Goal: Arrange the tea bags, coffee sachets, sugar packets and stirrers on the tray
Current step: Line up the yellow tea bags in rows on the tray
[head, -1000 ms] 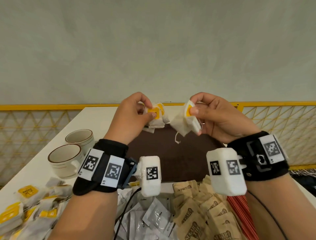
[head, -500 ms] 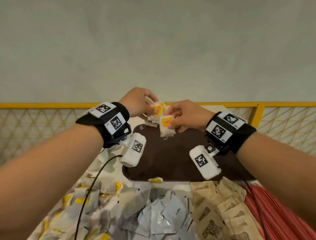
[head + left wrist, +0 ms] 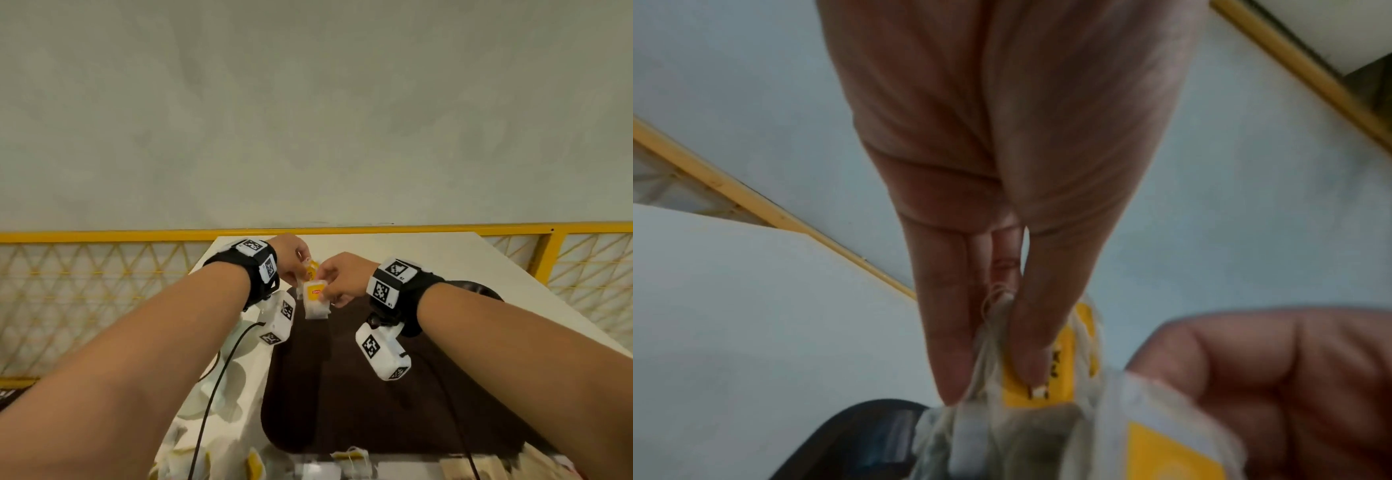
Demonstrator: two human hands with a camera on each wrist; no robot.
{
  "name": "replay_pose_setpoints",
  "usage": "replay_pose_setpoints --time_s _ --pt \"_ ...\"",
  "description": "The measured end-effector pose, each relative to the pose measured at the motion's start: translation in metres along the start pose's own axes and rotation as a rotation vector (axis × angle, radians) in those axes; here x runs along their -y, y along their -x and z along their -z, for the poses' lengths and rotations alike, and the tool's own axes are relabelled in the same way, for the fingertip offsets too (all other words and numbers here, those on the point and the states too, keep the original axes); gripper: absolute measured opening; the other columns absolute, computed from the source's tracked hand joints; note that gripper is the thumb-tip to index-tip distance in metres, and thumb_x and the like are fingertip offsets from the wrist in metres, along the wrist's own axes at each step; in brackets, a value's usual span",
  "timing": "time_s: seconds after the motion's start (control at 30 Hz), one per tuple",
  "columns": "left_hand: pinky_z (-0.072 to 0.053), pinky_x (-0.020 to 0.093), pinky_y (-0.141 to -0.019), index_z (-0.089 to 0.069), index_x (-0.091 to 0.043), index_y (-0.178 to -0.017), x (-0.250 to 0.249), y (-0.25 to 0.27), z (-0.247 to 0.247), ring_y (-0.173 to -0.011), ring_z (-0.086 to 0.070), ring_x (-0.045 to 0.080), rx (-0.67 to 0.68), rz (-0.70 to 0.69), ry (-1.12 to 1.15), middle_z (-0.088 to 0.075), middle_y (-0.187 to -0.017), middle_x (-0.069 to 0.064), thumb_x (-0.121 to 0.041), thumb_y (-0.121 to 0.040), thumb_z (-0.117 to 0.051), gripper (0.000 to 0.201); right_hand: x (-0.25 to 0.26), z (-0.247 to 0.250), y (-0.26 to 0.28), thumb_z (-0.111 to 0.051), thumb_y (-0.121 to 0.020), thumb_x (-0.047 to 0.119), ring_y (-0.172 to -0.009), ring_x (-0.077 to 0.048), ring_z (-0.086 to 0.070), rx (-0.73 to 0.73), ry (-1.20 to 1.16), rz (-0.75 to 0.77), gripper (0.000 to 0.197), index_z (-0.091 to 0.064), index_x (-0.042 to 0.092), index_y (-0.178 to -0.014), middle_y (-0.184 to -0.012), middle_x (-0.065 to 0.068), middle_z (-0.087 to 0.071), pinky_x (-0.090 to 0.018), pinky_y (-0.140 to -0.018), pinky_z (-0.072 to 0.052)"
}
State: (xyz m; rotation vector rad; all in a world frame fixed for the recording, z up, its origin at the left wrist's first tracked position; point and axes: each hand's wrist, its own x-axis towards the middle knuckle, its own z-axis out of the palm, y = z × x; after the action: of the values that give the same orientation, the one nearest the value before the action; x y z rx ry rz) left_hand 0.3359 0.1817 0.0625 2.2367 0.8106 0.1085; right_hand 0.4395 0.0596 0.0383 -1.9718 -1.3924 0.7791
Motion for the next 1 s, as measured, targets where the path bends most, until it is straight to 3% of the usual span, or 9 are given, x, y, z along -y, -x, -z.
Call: replay_pose_setpoints --time_s 0.1,0.37,0.47,0.57,0.63,0.73,0.83,0.93,1.0 --pt "-0.059 0.033 -0.073 -0.057 -0.012 -0.08 0.014 -0.018 -0.002 -0.068 -0.066 0.022 0.058 0.03 -0.049 -0.063 -0.082 0.011 0.009 -0.08 -0.067 0.023 0.0 -0.006 -0.015 -0.07 -0.08 -0.001 -0.067 -0.018 -0.063 0.042 0.04 0.01 0.025 -0.061 0.011 -0.1 -0.088 -0.009 -0.063 -0.03 -0.069 -0.058" --pt "-0.058 0.027 -0.07 -0.061 -0.011 -0.085 0.035 -0.04 -0.006 -0.071 -0.066 0.02 0.081 0.06 -0.011 -0.065 -0.087 0.009 0.01 -0.079 -0.066 0.022 -0.013 -0.021 -0.037 -0.07 -0.08 -0.002 -0.074 -0.023 -0.065 0.086 0.013 0.018 0.02 -0.062 0.008 -0.095 -0.084 -0.01 -0.063 -0.03 -0.072 -0.059" --pt "-0.059 0.03 -0.071 -0.062 -0.01 -0.087 0.041 -0.042 -0.008 -0.071 -0.067 0.022 0.051 0.074 0.008 -0.065 -0.09 0.012 0.01 -0.08 -0.066 0.022 -0.018 -0.011 -0.039 -0.069 -0.083 0.002 -0.071 -0.018 -0.066 0.035 -0.108 0.007 0.008 -0.065 0.004 -0.09 -0.082 -0.011 -0.067 -0.025 -0.067 -0.059" --pt "-0.058 0.041 -0.082 -0.065 -0.009 -0.092 0.047 -0.04 -0.009 -0.075 -0.068 0.027 -0.002 0.115 0.028 -0.068 -0.098 0.02 0.01 -0.08 -0.066 0.023 -0.03 0.005 -0.047 -0.066 -0.085 -0.001 -0.069 -0.017 -0.065 -0.129 -0.175 -0.059 0.009 -0.062 0.006 -0.081 -0.076 -0.011 -0.065 -0.032 -0.073 -0.059" --pt "-0.056 0.043 -0.087 -0.067 -0.005 -0.096 0.048 -0.038 -0.008 -0.075 -0.067 0.028 -0.038 0.14 0.04 -0.068 -0.099 0.023 0.01 -0.08 -0.065 0.022 -0.038 0.01 -0.05 -0.066 -0.083 -0.003 -0.068 -0.016 -0.063 -0.183 -0.144 -0.118 0.009 -0.062 0.005 -0.085 -0.078 -0.01 -0.063 -0.034 -0.076 -0.058" --pt "-0.055 0.041 -0.089 -0.067 -0.002 -0.101 0.046 -0.037 -0.009 -0.074 -0.065 0.025 -0.063 0.178 0.031 -0.068 -0.094 0.02 0.008 -0.083 -0.061 0.021 -0.045 0.008 -0.051 -0.068 -0.08 -0.004 -0.078 -0.02 -0.065 -0.119 -0.111 -0.173 0.022 -0.064 0.003 -0.1 -0.094 -0.014 -0.066 -0.032 -0.073 -0.059" --pt "-0.056 0.039 -0.088 -0.068 -0.005 -0.102 0.043 -0.037 -0.01 -0.078 -0.067 0.024 -0.063 0.188 0.018 -0.069 -0.093 0.016 0.006 -0.085 -0.061 0.022 -0.042 0.001 -0.053 -0.067 -0.079 -0.008 -0.097 -0.032 -0.066 -0.082 -0.12 -0.185 0.022 -0.062 0.009 -0.091 -0.107 -0.02 -0.065 -0.038 -0.077 -0.059" --pt "-0.057 0.04 -0.086 -0.07 -0.007 -0.1 0.044 -0.037 -0.012 -0.092 -0.07 0.027 -0.039 0.175 -0.022 -0.071 -0.098 0.015 0.001 -0.084 -0.065 0.019 -0.038 -0.006 -0.058 -0.065 -0.08 -0.008 -0.096 -0.031 -0.065 -0.107 -0.052 -0.171 0.02 -0.064 0.006 -0.094 -0.102 -0.016 -0.062 -0.041 -0.079 -0.058" --pt "-0.058 0.035 -0.08 -0.07 -0.005 -0.099 0.045 -0.038 -0.013 -0.089 -0.069 0.025 -0.018 0.166 -0.053 -0.071 -0.098 0.015 -0.002 -0.085 -0.066 0.016 -0.036 -0.008 -0.059 -0.064 -0.082 -0.007 -0.088 -0.027 -0.064 -0.098 -0.022 -0.157 0.022 -0.064 0.0 -0.103 -0.097 -0.016 -0.063 -0.037 -0.075 -0.059"
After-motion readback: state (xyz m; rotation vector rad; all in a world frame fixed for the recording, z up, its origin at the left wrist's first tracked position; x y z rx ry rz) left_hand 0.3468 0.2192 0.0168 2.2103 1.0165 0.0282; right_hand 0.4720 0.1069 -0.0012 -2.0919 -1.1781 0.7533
